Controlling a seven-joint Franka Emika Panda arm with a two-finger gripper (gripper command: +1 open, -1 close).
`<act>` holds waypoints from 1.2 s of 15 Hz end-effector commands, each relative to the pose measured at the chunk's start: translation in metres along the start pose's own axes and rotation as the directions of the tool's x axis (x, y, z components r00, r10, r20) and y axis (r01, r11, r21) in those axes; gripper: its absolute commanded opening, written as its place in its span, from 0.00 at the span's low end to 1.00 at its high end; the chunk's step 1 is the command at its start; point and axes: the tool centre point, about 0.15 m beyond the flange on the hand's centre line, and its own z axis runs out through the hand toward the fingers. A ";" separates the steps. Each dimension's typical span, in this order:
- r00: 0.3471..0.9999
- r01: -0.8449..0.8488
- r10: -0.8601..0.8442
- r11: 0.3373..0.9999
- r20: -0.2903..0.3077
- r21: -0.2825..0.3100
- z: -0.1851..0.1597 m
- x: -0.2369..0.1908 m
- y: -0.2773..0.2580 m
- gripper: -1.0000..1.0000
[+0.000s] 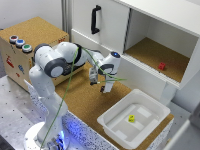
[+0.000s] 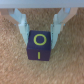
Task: Grasp the purple block, then turn it right
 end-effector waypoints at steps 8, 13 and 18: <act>0.902 -0.415 0.426 0.901 -0.071 0.125 -0.023 -0.053 0.025 0.00; 0.860 -0.439 0.455 0.891 -0.232 0.121 -0.041 -0.056 0.018 0.00; 0.828 -0.492 0.506 0.863 -0.243 0.119 -0.030 -0.052 0.024 0.00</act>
